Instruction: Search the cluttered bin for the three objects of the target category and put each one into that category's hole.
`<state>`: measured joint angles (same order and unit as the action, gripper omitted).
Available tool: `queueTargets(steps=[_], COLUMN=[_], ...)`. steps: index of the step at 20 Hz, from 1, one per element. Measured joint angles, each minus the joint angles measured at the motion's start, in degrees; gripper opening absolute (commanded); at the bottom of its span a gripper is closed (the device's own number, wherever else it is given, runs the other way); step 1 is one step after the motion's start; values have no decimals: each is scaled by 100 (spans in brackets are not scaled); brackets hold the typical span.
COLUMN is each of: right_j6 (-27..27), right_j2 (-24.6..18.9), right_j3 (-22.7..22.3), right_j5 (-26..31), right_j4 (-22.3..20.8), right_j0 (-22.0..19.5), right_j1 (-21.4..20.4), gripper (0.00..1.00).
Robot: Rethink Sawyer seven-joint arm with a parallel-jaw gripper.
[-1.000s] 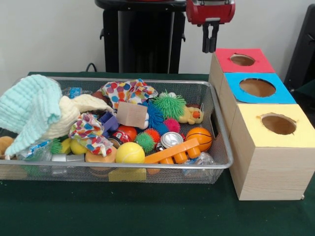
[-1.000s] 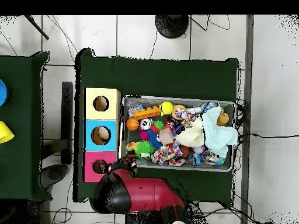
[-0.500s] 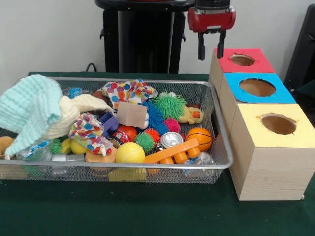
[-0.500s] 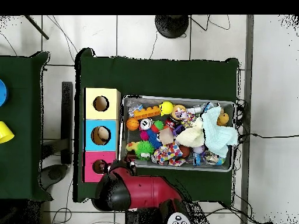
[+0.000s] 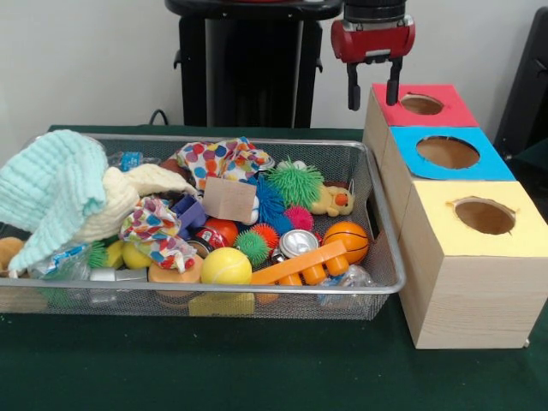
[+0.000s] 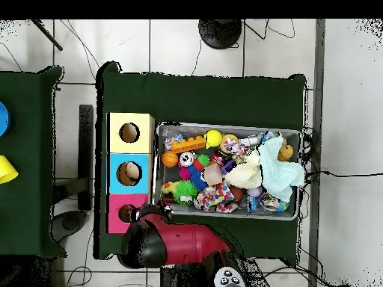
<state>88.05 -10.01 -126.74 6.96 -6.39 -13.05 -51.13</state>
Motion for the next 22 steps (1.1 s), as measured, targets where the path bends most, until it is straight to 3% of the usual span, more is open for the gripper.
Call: queueTargets(steps=[22], right_j6=[0], right_j2=[-1057], right_j3=[-389], right_j5=[-167], right_j4=[1], right_j0=[-812], right_j1=[149], gripper=[100])
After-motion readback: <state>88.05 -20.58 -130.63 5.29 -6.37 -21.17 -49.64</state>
